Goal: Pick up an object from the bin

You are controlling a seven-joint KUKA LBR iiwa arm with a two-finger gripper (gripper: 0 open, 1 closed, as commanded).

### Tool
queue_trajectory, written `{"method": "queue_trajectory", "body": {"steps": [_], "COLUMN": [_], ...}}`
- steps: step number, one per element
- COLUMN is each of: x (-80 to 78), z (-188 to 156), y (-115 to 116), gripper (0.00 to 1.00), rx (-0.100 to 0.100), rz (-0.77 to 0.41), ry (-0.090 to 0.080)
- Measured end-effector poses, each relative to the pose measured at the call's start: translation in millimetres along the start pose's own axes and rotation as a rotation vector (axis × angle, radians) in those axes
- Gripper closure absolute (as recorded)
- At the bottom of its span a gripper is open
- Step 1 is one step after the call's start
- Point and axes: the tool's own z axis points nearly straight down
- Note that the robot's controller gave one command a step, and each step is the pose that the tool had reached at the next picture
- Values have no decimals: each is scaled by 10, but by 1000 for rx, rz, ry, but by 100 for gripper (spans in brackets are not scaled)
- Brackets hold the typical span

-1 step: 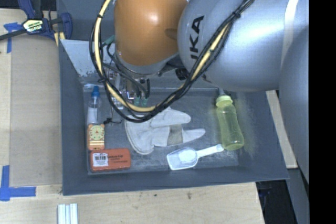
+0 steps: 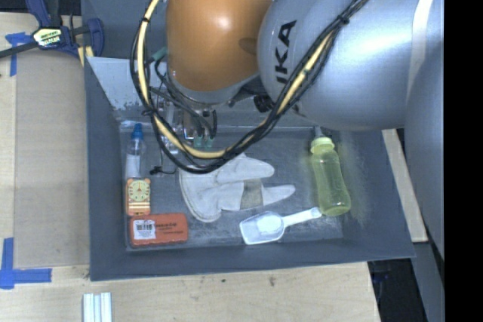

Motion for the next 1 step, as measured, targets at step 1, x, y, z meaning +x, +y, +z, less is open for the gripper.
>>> {"method": "queue_trajectory", "body": {"steps": [1], "x": [-140], "z": [331], "y": [-135], "gripper": [0], "rx": [-2], "rz": [-71], "ry": [-6]}}
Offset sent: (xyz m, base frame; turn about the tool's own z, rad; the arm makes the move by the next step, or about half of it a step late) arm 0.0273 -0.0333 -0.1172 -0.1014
